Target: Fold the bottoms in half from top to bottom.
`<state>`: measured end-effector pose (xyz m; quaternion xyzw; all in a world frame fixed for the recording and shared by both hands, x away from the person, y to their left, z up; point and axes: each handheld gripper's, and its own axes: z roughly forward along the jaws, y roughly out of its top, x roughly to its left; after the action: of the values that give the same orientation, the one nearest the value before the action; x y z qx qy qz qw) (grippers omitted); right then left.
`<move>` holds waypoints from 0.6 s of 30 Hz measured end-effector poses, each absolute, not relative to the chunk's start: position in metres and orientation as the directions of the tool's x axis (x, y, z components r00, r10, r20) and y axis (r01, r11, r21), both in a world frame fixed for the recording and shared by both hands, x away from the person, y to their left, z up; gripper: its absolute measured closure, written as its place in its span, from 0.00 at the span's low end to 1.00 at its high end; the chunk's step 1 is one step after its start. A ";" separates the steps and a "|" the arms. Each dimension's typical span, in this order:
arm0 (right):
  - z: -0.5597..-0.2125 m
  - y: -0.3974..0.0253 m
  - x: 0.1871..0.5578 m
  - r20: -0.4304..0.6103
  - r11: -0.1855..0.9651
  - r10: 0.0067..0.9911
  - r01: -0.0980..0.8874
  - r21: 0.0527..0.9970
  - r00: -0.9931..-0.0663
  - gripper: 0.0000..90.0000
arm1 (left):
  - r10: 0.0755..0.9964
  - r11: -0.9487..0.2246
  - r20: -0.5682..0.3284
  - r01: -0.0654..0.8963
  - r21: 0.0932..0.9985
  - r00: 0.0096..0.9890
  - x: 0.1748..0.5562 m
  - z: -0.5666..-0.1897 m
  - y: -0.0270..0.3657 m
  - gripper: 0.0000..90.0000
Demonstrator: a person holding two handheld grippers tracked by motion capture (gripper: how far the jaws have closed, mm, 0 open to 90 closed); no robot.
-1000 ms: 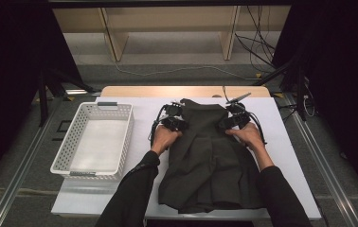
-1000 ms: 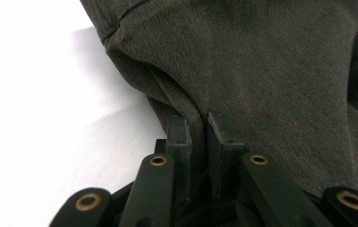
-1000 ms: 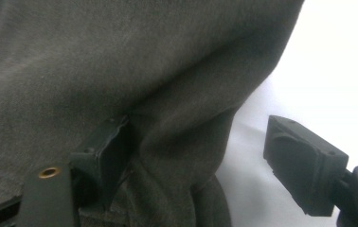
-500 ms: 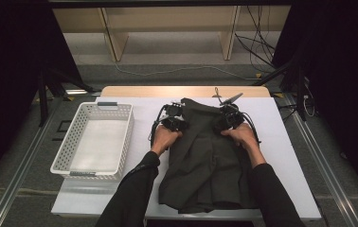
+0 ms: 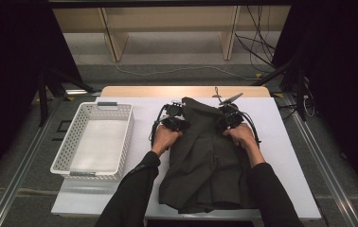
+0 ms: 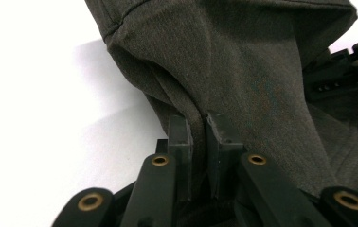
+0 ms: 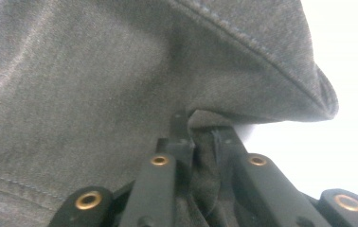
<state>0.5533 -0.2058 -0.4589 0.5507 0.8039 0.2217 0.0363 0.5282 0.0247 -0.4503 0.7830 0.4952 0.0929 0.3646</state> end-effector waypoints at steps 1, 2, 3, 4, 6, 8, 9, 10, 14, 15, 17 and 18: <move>-0.458 -0.207 0.553 0.188 0.298 0.898 0.865 0.403 -0.397 0.93 | 0.842 -0.241 -0.218 0.705 0.667 0.494 0.528 -0.448 0.026 0.90; -0.457 -0.207 0.553 0.195 0.293 0.897 0.865 0.408 -0.396 0.94 | 0.841 -0.236 -0.220 0.702 0.671 0.494 0.528 -0.447 0.026 0.90; -0.456 -0.207 0.553 0.198 0.292 0.896 0.863 0.413 -0.398 0.94 | 0.840 -0.235 -0.220 0.698 0.677 0.497 0.529 -0.444 0.027 0.91; -0.454 -0.209 0.552 0.200 0.289 0.894 0.855 0.430 -0.402 0.94 | 0.839 -0.235 -0.216 0.691 0.683 0.499 0.529 -0.442 0.028 0.91; -0.447 -0.211 0.552 0.208 0.267 0.894 0.846 0.461 -0.396 0.95 | 0.839 -0.227 -0.215 0.681 0.696 0.499 0.531 -0.435 0.028 0.91; -0.435 -0.214 0.553 0.208 0.256 0.892 0.828 0.499 -0.401 0.95 | 0.837 -0.217 -0.210 0.659 0.721 0.505 0.533 -0.427 0.027 0.91; -0.429 -0.216 0.553 0.197 0.254 0.893 0.815 0.520 -0.404 0.95 | 0.838 -0.209 -0.202 0.642 0.738 0.506 0.534 -0.422 0.026 0.91; -0.422 -0.217 0.553 0.191 0.247 0.895 0.804 0.541 -0.403 0.95 | 0.839 -0.202 -0.197 0.626 0.753 0.507 0.536 -0.417 0.025 0.91; -0.399 -0.224 0.556 0.152 0.229 0.906 0.760 0.609 -0.395 0.95 | 0.838 -0.173 -0.195 0.586 0.791 0.509 0.544 -0.403 0.017 0.91; -0.396 -0.225 0.556 0.145 0.227 0.908 0.751 0.620 -0.394 0.95 | 0.833 -0.171 -0.194 0.576 0.800 0.518 0.544 -0.402 0.016 0.91; -0.394 -0.228 0.554 0.128 0.234 0.907 0.734 0.638 -0.401 0.95 | 0.830 -0.181 -0.180 0.561 0.808 0.527 0.542 -0.405 0.014 0.91; -0.395 -0.229 0.552 0.126 0.235 0.906 0.727 0.645 -0.404 0.95 | 0.830 -0.180 -0.177 0.554 0.813 0.529 0.542 -0.407 0.014 0.91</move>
<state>0.5522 -0.2293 -0.3948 0.5278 0.7735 0.3223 0.1386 0.5415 0.0137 -0.4067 0.7522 0.4600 0.1547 0.4456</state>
